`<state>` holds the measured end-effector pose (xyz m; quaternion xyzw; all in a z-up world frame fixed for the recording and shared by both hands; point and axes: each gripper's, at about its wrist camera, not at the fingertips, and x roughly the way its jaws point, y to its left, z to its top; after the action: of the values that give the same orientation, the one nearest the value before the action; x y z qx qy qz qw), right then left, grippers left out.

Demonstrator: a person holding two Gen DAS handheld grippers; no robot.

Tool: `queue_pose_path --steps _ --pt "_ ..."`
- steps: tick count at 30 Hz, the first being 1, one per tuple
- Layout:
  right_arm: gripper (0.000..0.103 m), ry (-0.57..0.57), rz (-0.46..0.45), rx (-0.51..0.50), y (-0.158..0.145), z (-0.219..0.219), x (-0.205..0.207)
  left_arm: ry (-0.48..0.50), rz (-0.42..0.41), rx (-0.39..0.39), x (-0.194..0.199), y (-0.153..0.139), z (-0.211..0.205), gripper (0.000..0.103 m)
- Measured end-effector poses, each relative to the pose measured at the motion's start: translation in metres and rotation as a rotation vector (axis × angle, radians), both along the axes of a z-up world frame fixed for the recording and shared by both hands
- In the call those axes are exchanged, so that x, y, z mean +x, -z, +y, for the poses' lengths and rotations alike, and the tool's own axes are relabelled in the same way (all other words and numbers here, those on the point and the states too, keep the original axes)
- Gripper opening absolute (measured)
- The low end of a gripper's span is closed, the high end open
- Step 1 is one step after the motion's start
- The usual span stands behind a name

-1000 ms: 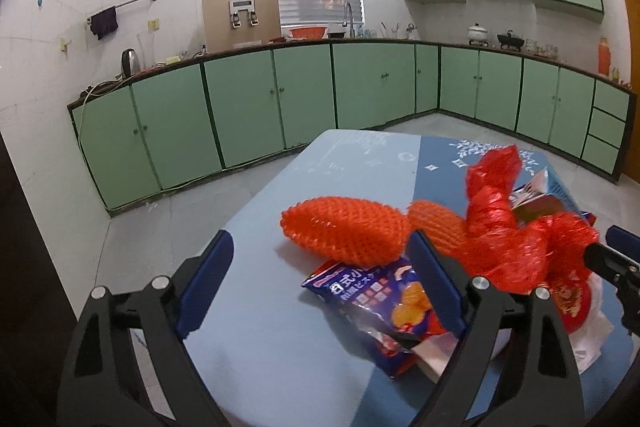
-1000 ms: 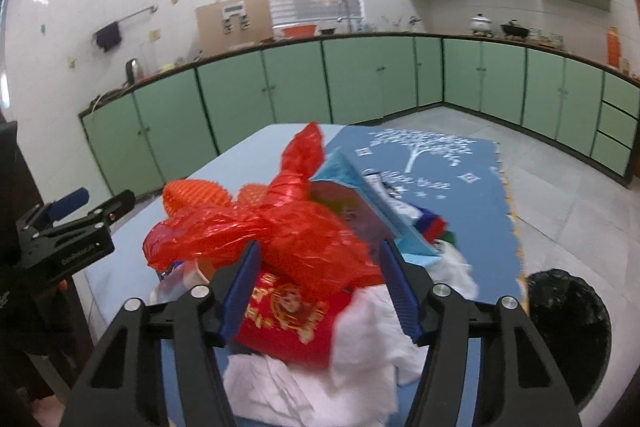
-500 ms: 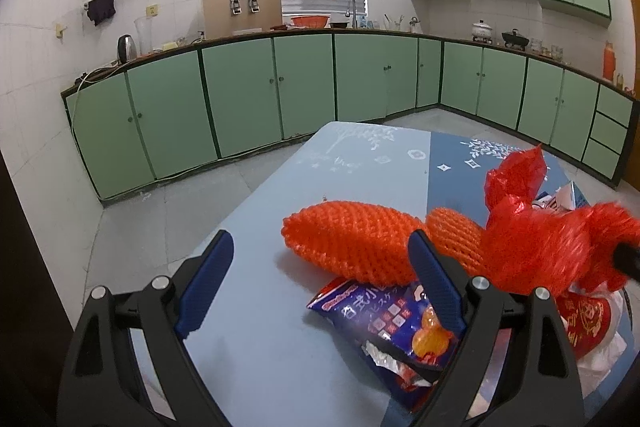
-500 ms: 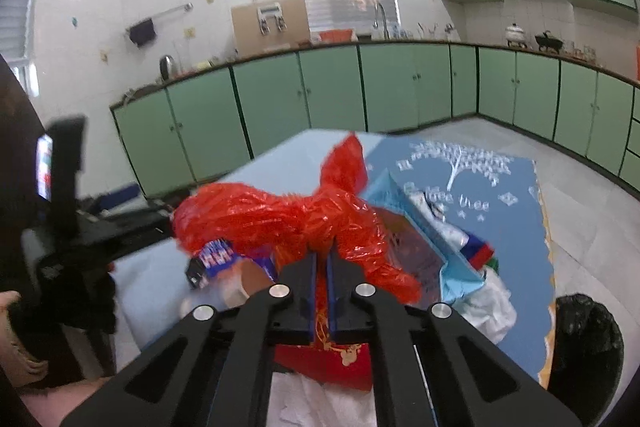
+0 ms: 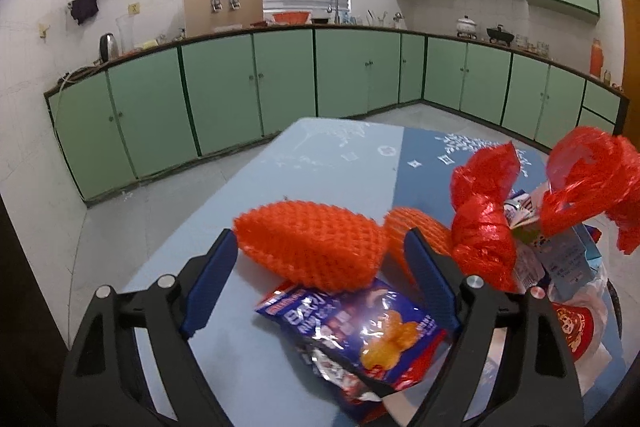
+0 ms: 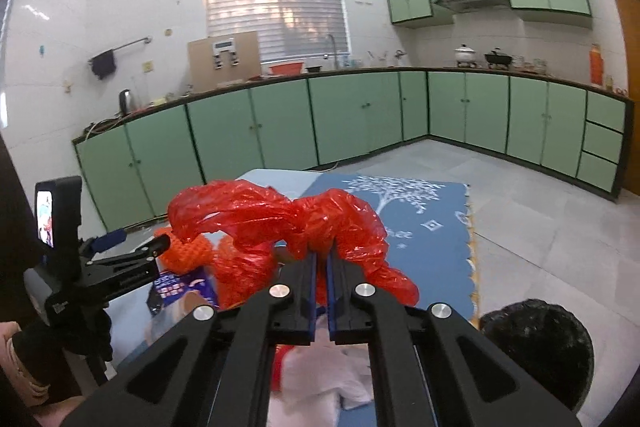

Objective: Collect trash
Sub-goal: 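Grasp the orange mesh net with the left tool while the right tool grasps the red plastic bag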

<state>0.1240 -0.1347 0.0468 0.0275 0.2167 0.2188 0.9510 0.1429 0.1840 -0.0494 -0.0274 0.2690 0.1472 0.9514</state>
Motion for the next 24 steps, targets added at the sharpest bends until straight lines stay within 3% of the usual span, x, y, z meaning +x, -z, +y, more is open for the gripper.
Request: queue_pose_path --steps 4,8,10,12,14,16,24 --pt "0.004 0.018 0.002 0.003 0.003 -0.009 0.001 0.000 0.025 0.007 0.013 0.009 -0.007 0.081" --pt "0.004 0.027 0.007 0.008 0.007 -0.014 0.002 0.001 0.070 -0.005 0.035 0.018 -0.005 0.066" --pt "0.004 0.031 0.011 0.010 0.008 -0.015 0.001 0.012 0.091 -0.022 0.042 0.022 -0.003 0.052" --pt "0.004 0.040 0.021 0.010 0.012 -0.017 0.003 0.030 0.111 -0.053 0.048 0.027 -0.001 0.032" --pt "0.004 0.045 0.032 0.010 0.015 -0.019 0.005 0.030 0.114 -0.051 0.050 0.031 -0.002 0.025" --pt "0.004 0.052 0.042 0.011 0.018 -0.020 0.006 0.039 0.107 -0.047 0.048 0.032 -0.004 0.004" --pt "0.004 0.068 0.051 0.024 0.021 -0.027 0.006 0.023 -0.011 -0.035 0.027 0.016 -0.008 0.000"
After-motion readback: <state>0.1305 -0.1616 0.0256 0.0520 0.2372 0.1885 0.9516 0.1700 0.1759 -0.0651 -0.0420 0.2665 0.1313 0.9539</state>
